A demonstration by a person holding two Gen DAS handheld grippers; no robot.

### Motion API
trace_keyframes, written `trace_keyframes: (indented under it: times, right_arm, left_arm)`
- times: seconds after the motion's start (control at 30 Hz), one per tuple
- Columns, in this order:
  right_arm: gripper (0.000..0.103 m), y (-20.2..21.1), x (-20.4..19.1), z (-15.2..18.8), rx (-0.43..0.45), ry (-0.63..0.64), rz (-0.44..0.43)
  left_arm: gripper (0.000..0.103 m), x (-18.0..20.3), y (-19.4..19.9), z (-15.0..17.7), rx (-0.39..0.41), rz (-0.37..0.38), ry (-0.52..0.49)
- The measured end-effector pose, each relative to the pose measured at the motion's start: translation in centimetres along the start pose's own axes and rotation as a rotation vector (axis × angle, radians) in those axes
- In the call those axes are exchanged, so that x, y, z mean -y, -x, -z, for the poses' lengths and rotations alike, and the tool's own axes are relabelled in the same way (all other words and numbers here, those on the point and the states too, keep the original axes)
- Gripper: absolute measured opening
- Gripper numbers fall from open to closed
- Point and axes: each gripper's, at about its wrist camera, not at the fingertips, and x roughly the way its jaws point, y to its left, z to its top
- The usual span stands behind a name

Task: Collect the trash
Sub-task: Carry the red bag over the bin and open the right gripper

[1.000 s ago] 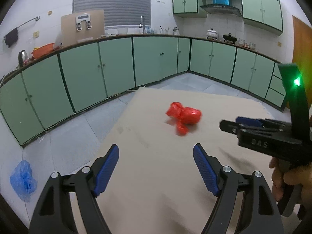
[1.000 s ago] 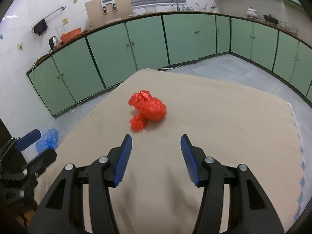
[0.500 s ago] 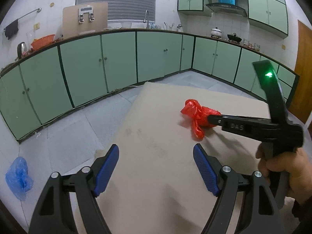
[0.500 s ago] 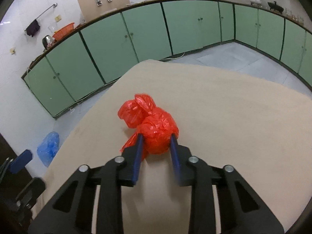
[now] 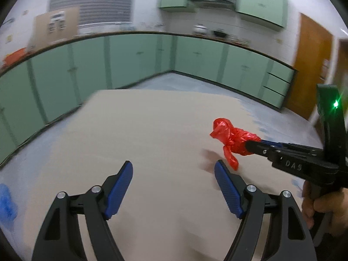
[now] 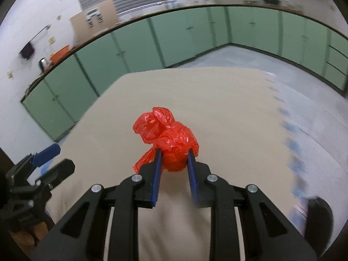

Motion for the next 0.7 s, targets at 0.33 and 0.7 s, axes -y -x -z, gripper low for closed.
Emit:
trace_keyframes:
  times: [0.33,0.7]
  right_arm:
    - [0.022,13.5,13.9,10.9,0.015,-0.214,0.232]
    - [0.034,14.9,22.5,19.2,-0.067,-0.407,0.383]
  left_arm:
    - [0.075,17.7,1.5,3.5,-0.039,0.243,-0.159]
    - [0.077,28.9,0.3,6.4,-0.109,0.369,-0.314]
